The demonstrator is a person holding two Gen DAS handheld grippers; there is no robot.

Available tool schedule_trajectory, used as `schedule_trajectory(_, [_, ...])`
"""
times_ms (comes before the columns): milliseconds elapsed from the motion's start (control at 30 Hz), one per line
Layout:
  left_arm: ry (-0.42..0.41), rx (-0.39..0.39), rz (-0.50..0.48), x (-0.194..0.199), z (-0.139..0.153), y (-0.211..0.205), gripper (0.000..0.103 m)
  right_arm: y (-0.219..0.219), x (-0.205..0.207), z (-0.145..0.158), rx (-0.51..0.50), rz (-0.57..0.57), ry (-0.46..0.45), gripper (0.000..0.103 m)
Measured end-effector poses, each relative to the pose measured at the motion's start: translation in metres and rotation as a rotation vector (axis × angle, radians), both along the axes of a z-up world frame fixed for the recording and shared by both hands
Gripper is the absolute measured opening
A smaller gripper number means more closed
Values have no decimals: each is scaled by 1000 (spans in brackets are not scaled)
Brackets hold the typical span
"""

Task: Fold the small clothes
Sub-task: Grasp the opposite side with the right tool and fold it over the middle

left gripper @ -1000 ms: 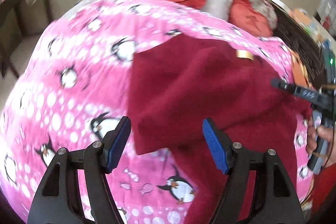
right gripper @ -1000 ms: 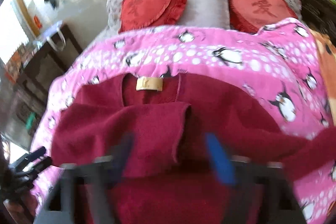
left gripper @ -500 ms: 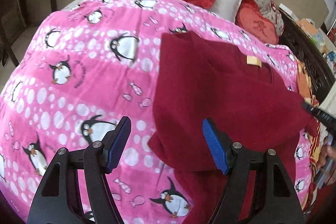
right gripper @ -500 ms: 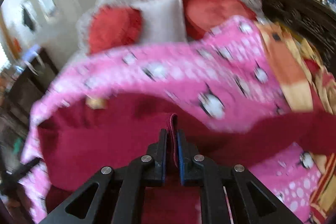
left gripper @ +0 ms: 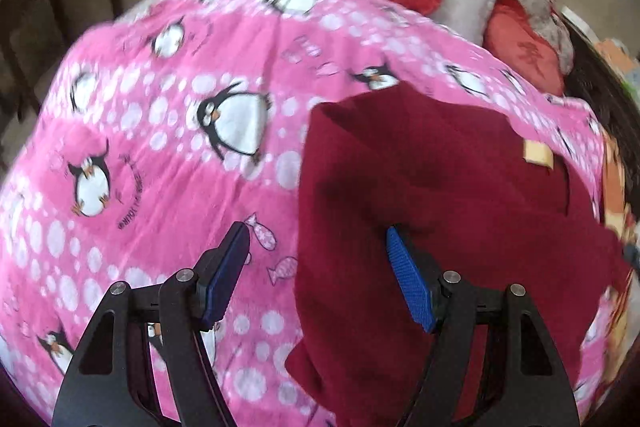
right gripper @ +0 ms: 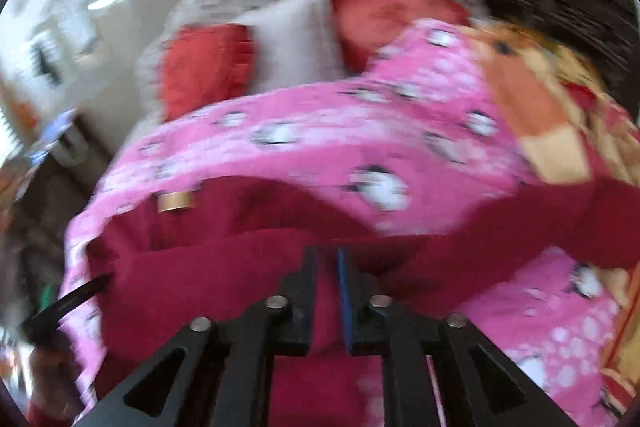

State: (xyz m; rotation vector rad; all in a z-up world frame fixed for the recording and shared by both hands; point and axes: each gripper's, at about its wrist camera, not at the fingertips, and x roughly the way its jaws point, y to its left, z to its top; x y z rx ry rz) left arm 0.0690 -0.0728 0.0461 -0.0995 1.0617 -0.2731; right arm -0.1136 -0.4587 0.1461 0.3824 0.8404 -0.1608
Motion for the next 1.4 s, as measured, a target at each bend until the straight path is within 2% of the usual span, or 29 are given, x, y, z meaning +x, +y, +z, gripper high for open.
schedule_trajectory(33, [13, -20, 9, 1, -1, 4, 71, 12, 4, 3, -1, 48, -10, 53])
schedule_trajectory(67, [24, -33, 18, 0, -1, 8, 71, 31, 10, 8, -4, 115, -23, 72])
schedule_trajectory(167, [10, -81, 11, -21, 12, 22, 71, 81, 27, 14, 17, 309, -73, 74])
schedule_trajectory(300, [-5, -137, -53, -66, 26, 41, 71, 150, 68, 11, 65, 516, -74, 74])
schedule_trajectory(433, [22, -137, -87, -107, 22, 49, 71, 207, 112, 2, 80, 649, -74, 75])
schedule_trajectory(533, [68, -147, -102, -126, 10, 50, 71, 249, 145, -10, 102, 748, -32, 74])
schedule_trajectory(600, [82, -134, -99, -136, 2, 50, 71, 275, 166, -27, 63, 777, 25, 71])
schedule_trajectory(633, [91, -125, -98, -140, -3, 50, 71, 283, 172, -35, 53, 791, 47, 49])
schedule_trajectory(667, [108, -119, -101, -142, -7, 49, 71, 289, 176, -43, 45, 807, 72, 22])
schedule_trajectory(700, [132, -116, -100, -145, -13, 50, 71, 296, 184, -55, 6, 815, 110, 17])
schedule_trajectory(767, [139, -116, -88, -150, -17, 54, 71, 298, 192, -60, -23, 805, 105, 8])
schedule_trajectory(933, [111, -92, -57, -159, -8, 63, 71, 290, 207, -38, 99, 723, -34, 7])
schedule_trajectory(1000, [93, -86, -40, -157, 0, 67, 71, 292, 221, -47, 92, 690, -21, 7])
schedule_trajectory(1100, [45, -86, -28, -153, 17, 72, 71, 291, 236, -75, 110, 670, 74, 7])
schedule_trajectory(1133, [26, -87, -28, -150, 25, 72, 71, 291, 236, -75, 126, 668, 79, 9])
schedule_trajectory(1200, [-11, -89, -32, -146, 35, 72, 71, 283, 226, -64, 159, 668, 56, 20])
schedule_trajectory(1233, [-29, -89, -38, -142, 40, 70, 71, 276, 215, -54, 156, 665, 42, 38])
schedule_trajectory(1267, [-43, -91, -48, -138, 44, 66, 71, 269, 203, -45, 147, 662, 32, 50])
schedule_trajectory(1400, [-85, -103, -91, -110, 54, 46, 71, 215, 142, -14, 80, 588, -45, 52])
